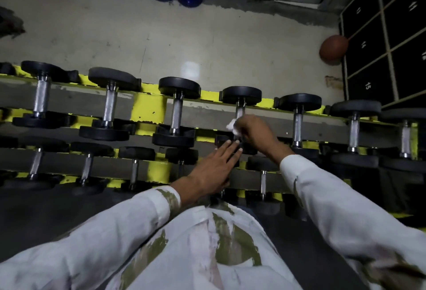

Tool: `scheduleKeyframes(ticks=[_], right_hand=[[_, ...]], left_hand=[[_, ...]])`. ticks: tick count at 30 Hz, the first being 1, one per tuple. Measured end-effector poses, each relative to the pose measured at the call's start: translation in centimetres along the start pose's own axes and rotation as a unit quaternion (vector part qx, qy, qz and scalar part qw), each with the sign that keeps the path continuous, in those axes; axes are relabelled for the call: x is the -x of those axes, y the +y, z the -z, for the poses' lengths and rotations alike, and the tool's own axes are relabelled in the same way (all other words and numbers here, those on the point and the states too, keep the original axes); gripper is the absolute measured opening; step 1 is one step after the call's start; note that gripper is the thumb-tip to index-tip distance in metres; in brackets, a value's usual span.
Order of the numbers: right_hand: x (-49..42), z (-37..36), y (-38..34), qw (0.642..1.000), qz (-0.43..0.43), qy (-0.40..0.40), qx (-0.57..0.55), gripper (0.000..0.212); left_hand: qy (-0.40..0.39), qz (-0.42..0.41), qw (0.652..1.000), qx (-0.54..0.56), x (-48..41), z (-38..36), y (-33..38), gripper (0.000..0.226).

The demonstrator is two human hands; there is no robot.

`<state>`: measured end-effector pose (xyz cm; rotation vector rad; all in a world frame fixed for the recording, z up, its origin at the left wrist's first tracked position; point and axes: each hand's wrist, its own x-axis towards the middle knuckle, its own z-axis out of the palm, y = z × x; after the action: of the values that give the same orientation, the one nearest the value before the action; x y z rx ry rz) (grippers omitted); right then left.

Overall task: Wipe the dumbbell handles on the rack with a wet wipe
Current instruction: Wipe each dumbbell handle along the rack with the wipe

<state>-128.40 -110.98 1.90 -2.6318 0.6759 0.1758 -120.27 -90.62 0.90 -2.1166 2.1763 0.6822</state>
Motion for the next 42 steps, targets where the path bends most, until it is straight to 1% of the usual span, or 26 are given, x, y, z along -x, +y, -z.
scheduleKeyframes(ticks=[1,2,3,4,7,9,10,11,12,14,15,16,19,22,24,27,29,30,31,32,34,36,37,38,40,42], right_hand=[[0.0,-0.3,0.5,0.997,0.018,-0.070,0.036,0.016],[-0.2,-0.8,1.2,0.990,0.049,-0.110,0.080,0.018],[-0.7,-0.9,1.6,0.980,0.090,-0.122,0.130,0.019],[-1.3,-0.5,1.7,0.969,0.128,-0.117,0.176,0.019],[-3.9,1.7,2.7,0.965,0.159,-0.033,0.205,0.033],[-5.0,2.6,3.6,0.980,0.107,0.036,0.165,0.035],[-5.0,2.2,3.8,0.985,0.093,0.035,0.144,0.032],[-4.6,1.5,3.6,0.986,0.100,0.007,0.131,0.027],[-3.9,0.8,3.2,0.985,0.115,-0.062,0.117,0.023],[-2.8,-0.2,2.4,0.957,0.166,-0.209,0.111,0.020],[-3.0,0.2,2.3,0.947,0.187,-0.231,0.120,0.021],[-3.7,0.8,2.5,0.947,0.200,-0.220,0.123,0.021],[-5.1,1.5,3.4,0.954,0.223,-0.143,0.141,0.021],[-3.4,-0.5,4.3,0.962,0.226,-0.140,0.054,0.010],[-1.8,-1.6,5.0,0.975,0.189,-0.117,-0.003,0.007],[-0.4,-2.3,6.3,0.993,0.100,-0.046,-0.045,0.014],[0.3,-3.4,6.7,0.995,0.002,-0.032,-0.095,0.015],[0.4,-4.0,6.8,0.985,-0.061,-0.032,-0.157,0.016],[0.1,-4.5,6.8,0.965,-0.129,-0.038,-0.225,0.020],[-0.6,-5.0,6.6,0.934,-0.192,-0.039,-0.297,0.024],[-2.5,-5.3,6.0,0.848,-0.295,-0.039,-0.438,0.029],[-3.8,-4.9,5.1,0.766,-0.329,-0.051,-0.549,0.028],[-3.9,-4.4,4.7,0.754,-0.320,-0.073,-0.569,0.027],[-3.9,-4.1,4.5,0.757,-0.301,-0.102,-0.571,0.030],[-3.0,-3.6,4.7,0.789,-0.273,-0.154,-0.528,0.041],[-2.1,-3.4,5.4,0.822,-0.259,-0.170,-0.478,0.045]], left_hand=[[-0.006,0.012,1.000,-0.004,-0.3,-0.2,0.6,0.095],[-0.014,0.025,1.000,-0.006,-0.4,-0.3,1.1,0.090],[-0.024,0.037,0.999,-0.005,-0.5,-0.5,1.6,0.084],[-0.027,0.047,0.999,-0.005,-0.4,-0.6,2.0,0.079],[-0.016,0.071,0.997,0.006,-0.5,-0.9,3.0,0.074],[-0.013,0.094,0.995,0.020,-0.7,-1.1,3.5,0.075],[-0.013,0.103,0.994,0.023,-0.8,-1.0,3.8,0.077],[-0.014,0.108,0.994,0.025,-0.8,-0.9,4.2,0.078],[-0.017,0.114,0.993,0.030,-0.8,-0.6,4.5,0.080],[-0.012,0.131,0.990,0.047,-0.9,-0.1,5.0,0.081],[-0.007,0.141,0.988,0.057,-1.0,0.1,5.2,0.082],[-0.007,0.148,0.987,0.062,-1.2,0.3,5.3,0.083],[-0.027,0.164,0.985,0.049,-1.7,0.9,6.0,0.080],[-0.039,0.176,0.983,0.041,-2.1,1.7,6.7,0.081],[-0.039,0.173,0.984,0.031,-2.4,1.9,6.7,0.083],[-0.042,0.173,0.984,0.014,-2.4,2.0,6.7,0.082],[-0.047,0.168,0.985,0.010,-2.4,2.3,6.7,0.080],[-0.046,0.165,0.985,0.013,-2.3,2.4,6.7,0.079],[-0.045,0.161,0.986,0.016,-2.3,2.5,6.7,0.079],[-0.043,0.159,0.986,0.018,-2.3,2.7,6.7,0.078],[-0.041,0.156,0.987,0.019,-2.2,2.9,6.6,0.078],[-0.044,0.151,0.987,0.021,-2.1,2.9,6.4,0.079],[-0.047,0.147,0.988,0.020,-2.0,2.9,6.3,0.080],[-0.049,0.142,0.988,0.018,-2.0,2.8,6.1,0.081],[-0.054,0.134,0.989,0.016,-1.8,2.7,5.8,0.086],[-0.060,0.127,0.990,0.016,-1.8,2.6,5.4,0.089]])
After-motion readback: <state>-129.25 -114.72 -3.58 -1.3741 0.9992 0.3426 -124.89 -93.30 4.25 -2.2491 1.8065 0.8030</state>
